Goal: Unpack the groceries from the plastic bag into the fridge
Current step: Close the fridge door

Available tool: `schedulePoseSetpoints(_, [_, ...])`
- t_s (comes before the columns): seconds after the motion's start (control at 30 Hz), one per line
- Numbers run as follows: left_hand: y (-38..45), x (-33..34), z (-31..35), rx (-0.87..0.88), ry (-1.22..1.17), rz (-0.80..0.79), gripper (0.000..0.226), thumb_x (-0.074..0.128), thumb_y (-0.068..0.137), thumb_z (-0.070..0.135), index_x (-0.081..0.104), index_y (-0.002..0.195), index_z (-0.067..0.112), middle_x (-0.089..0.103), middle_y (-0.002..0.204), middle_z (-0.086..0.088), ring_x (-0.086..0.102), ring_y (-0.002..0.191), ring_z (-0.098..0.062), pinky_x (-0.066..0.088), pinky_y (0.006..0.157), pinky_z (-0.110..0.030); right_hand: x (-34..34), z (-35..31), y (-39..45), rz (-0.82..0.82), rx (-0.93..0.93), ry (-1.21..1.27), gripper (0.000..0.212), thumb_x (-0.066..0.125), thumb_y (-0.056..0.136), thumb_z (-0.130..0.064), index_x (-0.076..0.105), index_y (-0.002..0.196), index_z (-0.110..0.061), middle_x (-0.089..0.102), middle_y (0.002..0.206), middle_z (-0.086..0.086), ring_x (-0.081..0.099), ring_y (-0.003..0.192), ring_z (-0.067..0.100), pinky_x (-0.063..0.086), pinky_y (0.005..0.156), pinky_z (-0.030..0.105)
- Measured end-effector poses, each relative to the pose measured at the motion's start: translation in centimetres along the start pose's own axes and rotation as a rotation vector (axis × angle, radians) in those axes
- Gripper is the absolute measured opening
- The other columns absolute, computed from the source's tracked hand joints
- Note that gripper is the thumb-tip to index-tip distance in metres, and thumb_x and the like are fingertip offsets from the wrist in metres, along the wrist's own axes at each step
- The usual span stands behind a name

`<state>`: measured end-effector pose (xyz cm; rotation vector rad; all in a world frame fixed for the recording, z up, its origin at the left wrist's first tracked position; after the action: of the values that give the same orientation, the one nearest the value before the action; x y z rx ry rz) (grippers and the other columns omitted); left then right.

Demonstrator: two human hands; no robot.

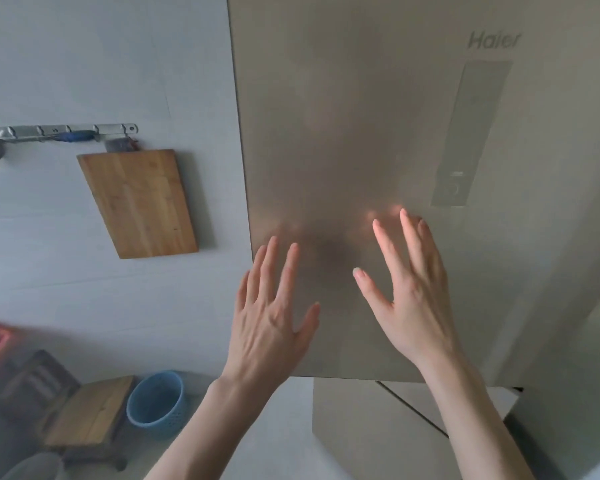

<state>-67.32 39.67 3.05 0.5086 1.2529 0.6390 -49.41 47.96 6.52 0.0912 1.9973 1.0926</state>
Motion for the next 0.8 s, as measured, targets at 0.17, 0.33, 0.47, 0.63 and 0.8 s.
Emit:
schedulePoseSetpoints(0.17, [3.1, 3.4, -0.9, 0.03, 0.017, -0.04, 0.085, 0.054, 0.098, 0.053, 0.011, 0.166, 0.023, 0.01, 0.174, -0.005, 0.011, 0.16, -0.024, 0.027, 0.124, -0.046, 2.6, 1.9, 0.9, -0.051, 0.031, -0.216, 0.073, 0.05, 0.101, -0.054, 0.019, 0.163, -0.033, -0.003, 0.174, -0.003, 0.0, 0.16, 0.028, 0.021, 0.123, 0.057])
schedulePoseSetpoints(0.33, [5.8, 7.1, -2.1, 0.05, -0.015, -0.073, 0.082, 0.049, 0.099, 0.054, 0.009, 0.166, 0.027, 0.006, 0.174, -0.003, 0.009, 0.16, -0.022, 0.028, 0.124, -0.044, 4.7, 3.4, 1.7, -0.036, 0.014, -0.347, 0.071, 0.045, 0.101, -0.055, 0.02, 0.164, -0.031, 0.002, 0.174, 0.0, 0.002, 0.16, 0.028, 0.024, 0.123, 0.059])
schedulePoseSetpoints(0.47, [8.1, 9.5, -3.1, 0.074, -0.057, -0.071, 0.081, 0.048, 0.099, 0.054, 0.011, 0.165, 0.026, 0.007, 0.174, -0.004, 0.012, 0.16, -0.025, 0.031, 0.122, -0.045, 6.1, 4.3, 2.8, -0.011, 0.042, -0.383, 0.072, 0.047, 0.099, -0.055, 0.025, 0.163, -0.03, 0.005, 0.174, 0.0, 0.004, 0.16, 0.027, 0.024, 0.122, 0.059])
schedulePoseSetpoints(0.63, [11.0, 12.5, -4.3, 0.106, -0.114, -0.082, 0.085, 0.053, 0.098, 0.051, 0.008, 0.166, 0.028, 0.005, 0.174, -0.005, 0.013, 0.159, -0.026, 0.031, 0.122, -0.044, 8.2, 5.6, 4.4, 0.006, 0.075, -0.441, 0.074, 0.05, 0.099, -0.053, 0.025, 0.163, -0.025, 0.006, 0.173, 0.003, 0.005, 0.16, 0.028, 0.029, 0.12, 0.059])
schedulePoseSetpoints(0.8, [13.6, 15.8, -4.7, 0.169, -0.174, -0.11, 0.086, 0.052, 0.099, 0.052, 0.004, 0.166, 0.029, 0.004, 0.174, -0.006, 0.012, 0.159, -0.027, 0.03, 0.123, -0.044, 10.1, 7.4, 5.4, -0.015, 0.106, -0.539, 0.074, 0.049, 0.099, -0.054, 0.026, 0.163, -0.024, 0.005, 0.173, 0.004, 0.004, 0.16, 0.03, 0.03, 0.119, 0.059])
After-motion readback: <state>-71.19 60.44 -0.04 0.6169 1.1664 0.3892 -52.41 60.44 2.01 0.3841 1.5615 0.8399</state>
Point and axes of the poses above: each hand's wrist, its own y-axis towards the middle knuckle, its own x-axis out of the palm, z = x × y, the point moved 10 cm from there along y, towards the middle knuckle
